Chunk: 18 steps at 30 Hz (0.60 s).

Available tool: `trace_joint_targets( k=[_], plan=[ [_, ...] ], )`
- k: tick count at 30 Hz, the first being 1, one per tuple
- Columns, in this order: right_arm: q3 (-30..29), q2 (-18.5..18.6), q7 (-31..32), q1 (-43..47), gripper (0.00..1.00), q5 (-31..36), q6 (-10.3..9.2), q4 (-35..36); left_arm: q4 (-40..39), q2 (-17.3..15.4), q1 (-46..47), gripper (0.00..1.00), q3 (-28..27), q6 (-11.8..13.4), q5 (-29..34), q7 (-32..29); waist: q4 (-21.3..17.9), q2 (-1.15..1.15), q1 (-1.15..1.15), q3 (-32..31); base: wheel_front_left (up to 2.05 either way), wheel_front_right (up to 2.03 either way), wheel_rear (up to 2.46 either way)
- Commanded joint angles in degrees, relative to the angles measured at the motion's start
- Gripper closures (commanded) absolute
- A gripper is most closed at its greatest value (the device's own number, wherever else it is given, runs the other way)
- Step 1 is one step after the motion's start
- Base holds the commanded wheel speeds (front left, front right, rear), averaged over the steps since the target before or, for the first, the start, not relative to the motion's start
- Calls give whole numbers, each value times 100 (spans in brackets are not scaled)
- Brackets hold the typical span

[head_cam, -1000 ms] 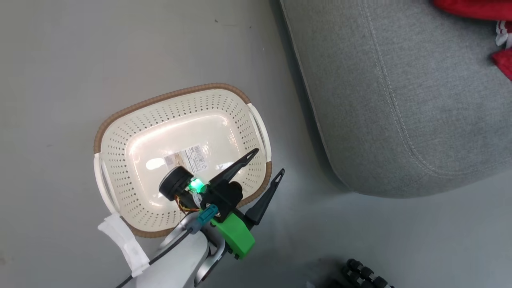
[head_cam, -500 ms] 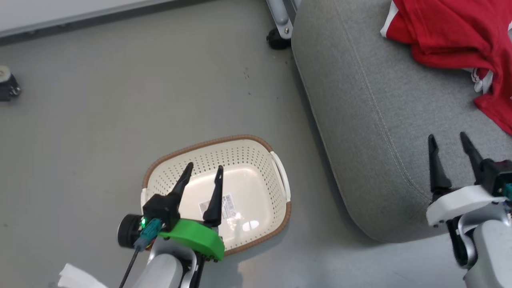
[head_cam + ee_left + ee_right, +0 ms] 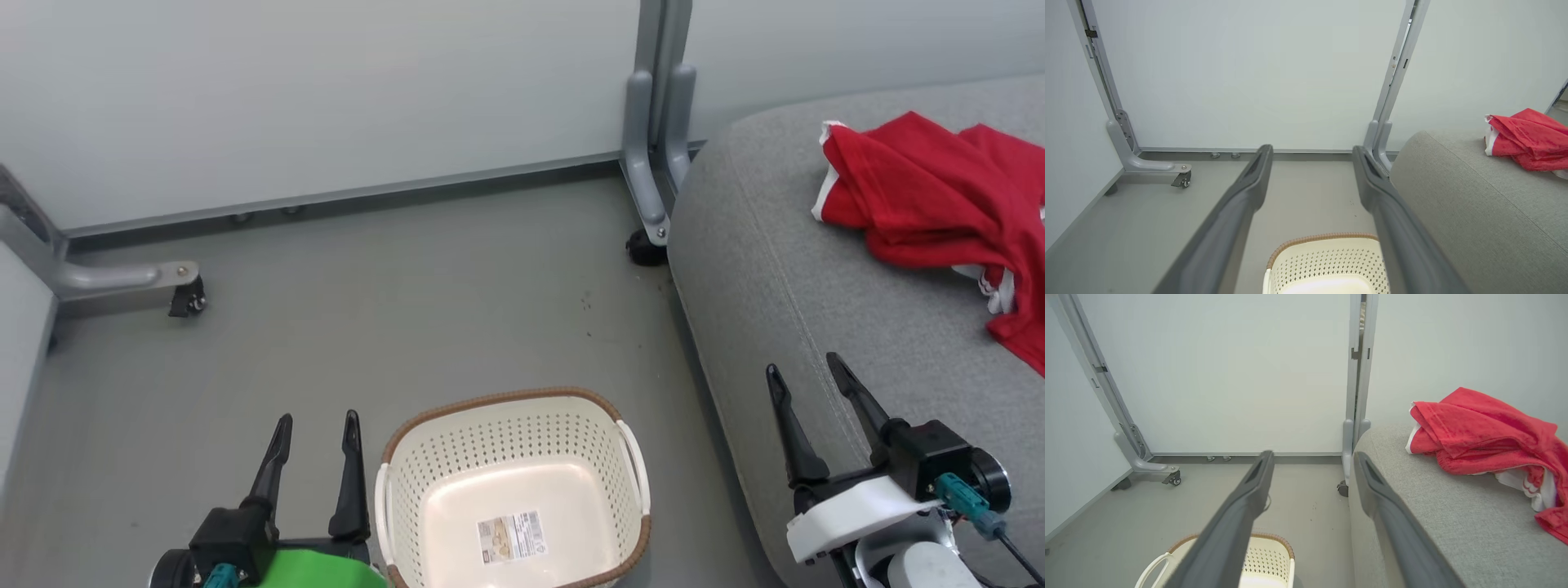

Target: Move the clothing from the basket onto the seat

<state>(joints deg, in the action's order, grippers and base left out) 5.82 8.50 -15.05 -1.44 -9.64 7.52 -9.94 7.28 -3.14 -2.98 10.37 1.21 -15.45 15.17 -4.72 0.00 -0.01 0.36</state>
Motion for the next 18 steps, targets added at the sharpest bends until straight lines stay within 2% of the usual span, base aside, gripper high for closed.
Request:
trace_joint_targets(
  k=[1, 9, 18],
  plan=[
    [-9, 22, -19, 146, 0, 93, -6, 113, -141, 2, -202, 0, -79, -63, 103, -4, 452, 0, 1, -535, 0, 0, 0],
    [-317, -173, -19, 885, 0, 245, -6, 499, -600, 20, -934, 0, -124, -325, 564, -6, 541, 0, 1, -963, 0, 0, 0],
    [-306, -306, -18, 1385, 0, 313, -6, 442, -509, 21, -1358, 0, -62, -305, 588, -5, 448, 0, 1, -1223, 0, 0, 0]
  ],
)
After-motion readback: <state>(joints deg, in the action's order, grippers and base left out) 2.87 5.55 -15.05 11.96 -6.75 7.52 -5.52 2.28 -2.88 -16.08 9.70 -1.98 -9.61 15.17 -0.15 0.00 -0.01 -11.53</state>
